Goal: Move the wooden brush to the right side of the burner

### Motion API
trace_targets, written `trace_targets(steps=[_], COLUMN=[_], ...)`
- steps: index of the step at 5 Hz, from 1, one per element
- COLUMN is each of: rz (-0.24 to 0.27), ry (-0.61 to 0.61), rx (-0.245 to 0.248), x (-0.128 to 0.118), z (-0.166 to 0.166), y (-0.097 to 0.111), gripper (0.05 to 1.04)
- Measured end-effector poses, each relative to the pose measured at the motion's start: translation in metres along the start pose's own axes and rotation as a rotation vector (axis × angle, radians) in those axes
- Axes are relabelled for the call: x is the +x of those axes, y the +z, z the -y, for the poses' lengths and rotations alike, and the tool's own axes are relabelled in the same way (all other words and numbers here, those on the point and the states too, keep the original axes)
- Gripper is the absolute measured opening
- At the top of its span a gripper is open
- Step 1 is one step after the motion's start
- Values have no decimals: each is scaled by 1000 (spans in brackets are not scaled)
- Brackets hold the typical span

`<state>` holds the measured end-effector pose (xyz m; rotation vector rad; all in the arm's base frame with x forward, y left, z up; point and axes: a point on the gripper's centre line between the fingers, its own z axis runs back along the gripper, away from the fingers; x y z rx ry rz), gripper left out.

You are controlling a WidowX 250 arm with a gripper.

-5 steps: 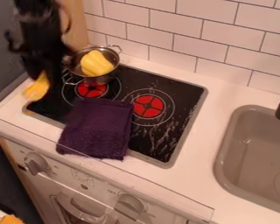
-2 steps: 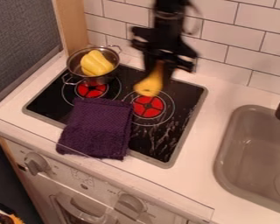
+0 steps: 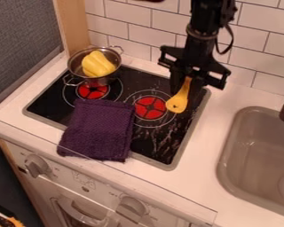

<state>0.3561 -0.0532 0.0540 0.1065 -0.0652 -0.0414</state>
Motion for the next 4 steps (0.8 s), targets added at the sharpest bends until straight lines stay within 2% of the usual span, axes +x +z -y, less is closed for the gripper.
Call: trace_targets(steps=[1,2,3,4], rz=[25,26,11,22], ry=[-12,-26,-58,-68], rx=[-19,-47,-66,-69], x=[0,-1,-6,-9], z=[1,-3,-1,-5], y=[-7,-11,-15,-11], gripper=[405,713,975,1004])
